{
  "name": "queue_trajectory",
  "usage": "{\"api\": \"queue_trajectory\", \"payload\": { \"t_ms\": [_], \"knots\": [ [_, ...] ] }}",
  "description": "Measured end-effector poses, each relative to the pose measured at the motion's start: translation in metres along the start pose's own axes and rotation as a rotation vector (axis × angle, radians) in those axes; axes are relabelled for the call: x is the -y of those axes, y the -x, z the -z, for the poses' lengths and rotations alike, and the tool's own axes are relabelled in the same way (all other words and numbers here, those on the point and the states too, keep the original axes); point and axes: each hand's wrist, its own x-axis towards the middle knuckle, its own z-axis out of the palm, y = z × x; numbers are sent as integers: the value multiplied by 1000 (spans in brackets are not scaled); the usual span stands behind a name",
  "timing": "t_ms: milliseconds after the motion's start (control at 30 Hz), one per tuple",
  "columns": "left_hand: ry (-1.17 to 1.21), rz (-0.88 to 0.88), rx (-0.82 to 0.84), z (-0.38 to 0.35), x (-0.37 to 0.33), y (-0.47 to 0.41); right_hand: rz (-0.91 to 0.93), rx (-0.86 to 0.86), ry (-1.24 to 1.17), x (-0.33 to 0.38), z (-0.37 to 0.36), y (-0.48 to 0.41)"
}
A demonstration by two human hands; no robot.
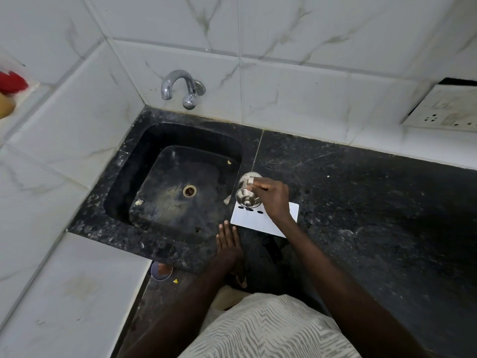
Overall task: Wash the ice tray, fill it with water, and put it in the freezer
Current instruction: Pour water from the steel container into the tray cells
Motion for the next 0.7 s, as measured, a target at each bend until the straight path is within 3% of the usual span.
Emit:
{"api": "queue_trajectory", "payload": {
  "t_ms": [267, 700],
  "knots": [
    [-16, 9, 14, 0, 0, -1, -118, -31, -25, -1, -9, -11],
    [-17, 21, -7, -4, 0, -3, -115, 1, -26, 7, -20, -10]
  ]
}}
